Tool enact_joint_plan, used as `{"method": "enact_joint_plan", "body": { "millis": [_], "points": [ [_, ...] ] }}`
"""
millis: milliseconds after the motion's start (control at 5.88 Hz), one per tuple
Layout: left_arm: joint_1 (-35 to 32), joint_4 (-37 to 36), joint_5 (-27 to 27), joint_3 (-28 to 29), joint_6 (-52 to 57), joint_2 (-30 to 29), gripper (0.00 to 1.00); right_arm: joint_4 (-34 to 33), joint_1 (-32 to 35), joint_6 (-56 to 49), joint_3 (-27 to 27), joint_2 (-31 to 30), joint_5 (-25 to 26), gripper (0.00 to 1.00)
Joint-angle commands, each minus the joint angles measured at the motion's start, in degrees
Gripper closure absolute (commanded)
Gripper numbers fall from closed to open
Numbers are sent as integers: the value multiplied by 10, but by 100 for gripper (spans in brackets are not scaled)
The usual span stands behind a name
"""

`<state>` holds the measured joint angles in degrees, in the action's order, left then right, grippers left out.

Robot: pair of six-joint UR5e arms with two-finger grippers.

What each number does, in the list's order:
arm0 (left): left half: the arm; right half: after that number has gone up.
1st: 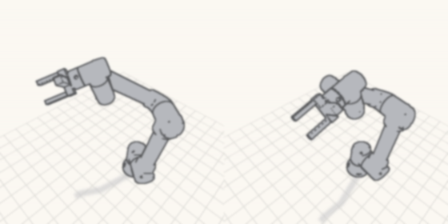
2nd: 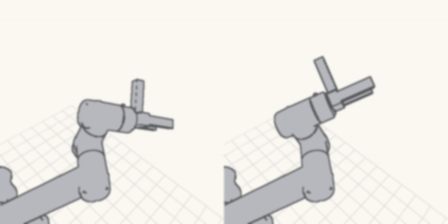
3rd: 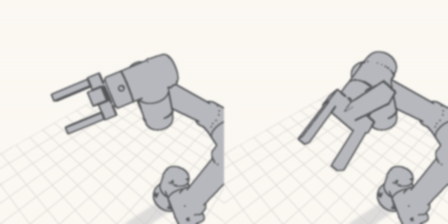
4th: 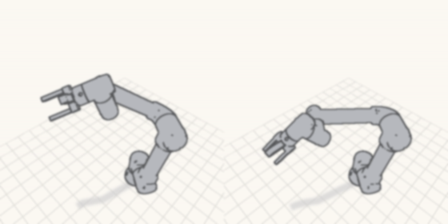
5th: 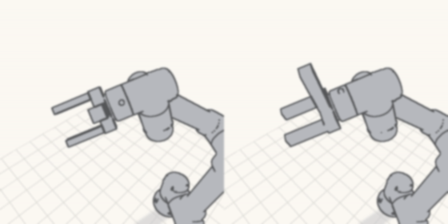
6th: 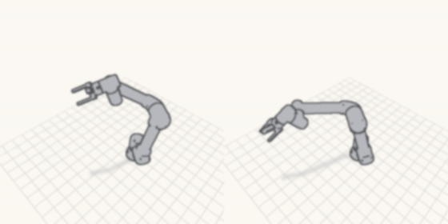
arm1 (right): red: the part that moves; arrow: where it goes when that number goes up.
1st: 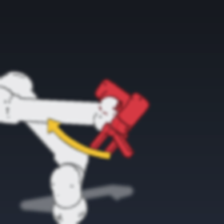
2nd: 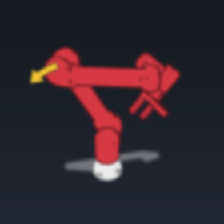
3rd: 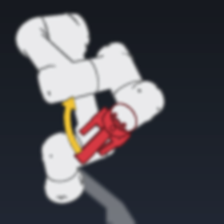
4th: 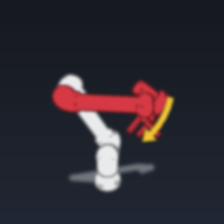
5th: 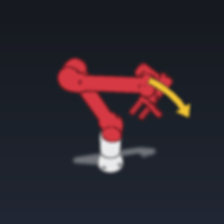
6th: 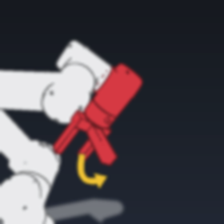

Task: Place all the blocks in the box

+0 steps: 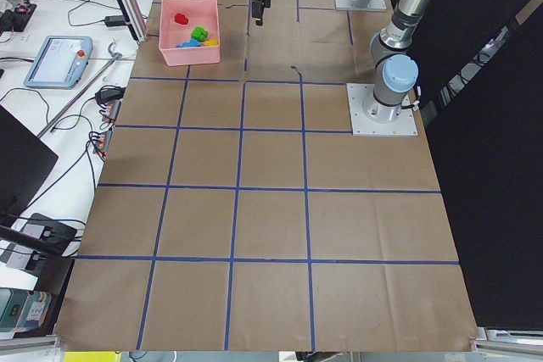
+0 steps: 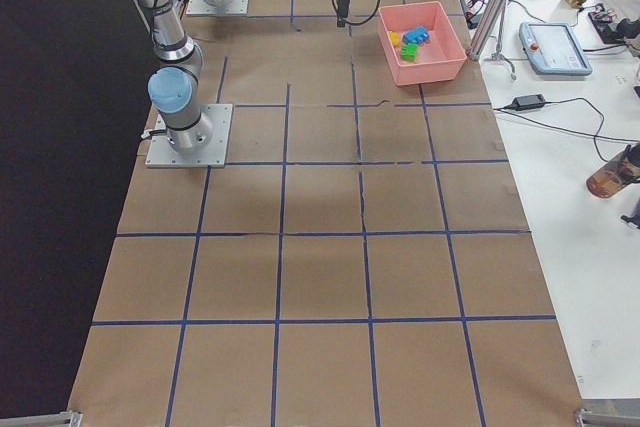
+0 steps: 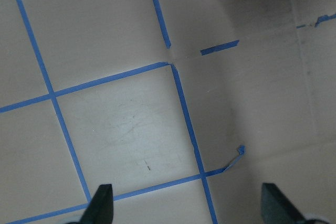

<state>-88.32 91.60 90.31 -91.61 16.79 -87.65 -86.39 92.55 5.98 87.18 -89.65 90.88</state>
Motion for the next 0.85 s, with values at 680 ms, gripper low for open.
{"method": "enact_joint_plan", "body": {
  "millis": [680],
  "points": [
    [-1, -4, 0, 1, -1, -9, 0, -9, 0, -7, 2, 0, 0, 1]
  ]
}}
